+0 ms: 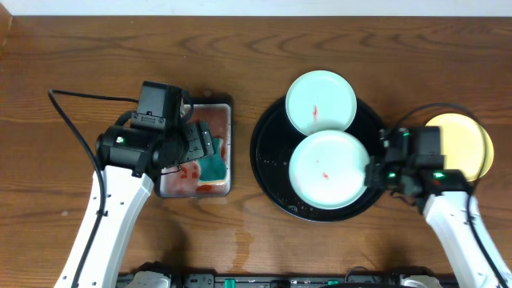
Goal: Clean dirty plates on tray and stack at the side
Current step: 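Grasp the rim of the lower blue-green plate with right gripper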
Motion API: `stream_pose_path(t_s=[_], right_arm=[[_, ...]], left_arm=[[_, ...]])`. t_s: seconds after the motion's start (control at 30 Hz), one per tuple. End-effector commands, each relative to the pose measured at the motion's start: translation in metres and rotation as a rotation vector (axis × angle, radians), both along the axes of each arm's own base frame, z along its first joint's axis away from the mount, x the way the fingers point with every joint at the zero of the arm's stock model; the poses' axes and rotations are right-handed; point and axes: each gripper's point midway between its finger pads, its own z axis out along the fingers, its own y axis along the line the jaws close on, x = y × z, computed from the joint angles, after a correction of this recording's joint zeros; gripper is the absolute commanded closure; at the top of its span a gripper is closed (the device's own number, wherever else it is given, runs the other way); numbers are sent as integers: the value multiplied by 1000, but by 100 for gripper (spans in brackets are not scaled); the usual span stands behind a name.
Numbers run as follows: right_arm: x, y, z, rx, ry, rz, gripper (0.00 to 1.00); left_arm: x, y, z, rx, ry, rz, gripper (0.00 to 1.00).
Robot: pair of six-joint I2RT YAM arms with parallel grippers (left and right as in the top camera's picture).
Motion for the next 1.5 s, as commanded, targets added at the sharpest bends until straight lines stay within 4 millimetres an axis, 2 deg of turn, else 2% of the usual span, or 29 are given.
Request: stream_pose_path(t_s=[0.0,0.13,0.27,0.37,0.57,0.7,0.77,0.87,0.97,1.1,1.27,1.37,1.47], right_arm=[[-15,13,-34,34,94,-115,99],[-4,20,-42,52,59,-198,99],[13,29,-24,46,-39,-131,78],[18,35,2,19,-101,-2,66],[6,33,51,-97,-176,235,60],[-8,30,61,-103,-166,245,59],[-13,29,62,-101,-154,239,59],[-15,28,61,-96,-142,228,61],[-13,29,61,-92,-146,221,62],[-10,29,63,-90,-161,220,61],[-9,29,63,-76,-153,191,62],[-9,30,63,-64,-145,166,63],[-9,30,63,-62,-143,162,64]], left_arm=[[1,1,3,1,-8,3,13],[1,1,3,1,-8,3,13],[1,1,3,1,-8,4,13],[1,1,3,-2,-7,7,13],[4,1,4,-2,-18,6,13],[4,0,5,-4,-21,6,13],[3,0,1,-2,-8,6,25],[-3,-3,-19,10,45,-5,26],[-5,-7,-54,23,99,-19,26],[-2,-7,-103,26,163,16,34],[3,-9,-153,27,250,67,34],[5,-14,-175,15,295,61,47],[9,-15,-186,18,304,57,61]])
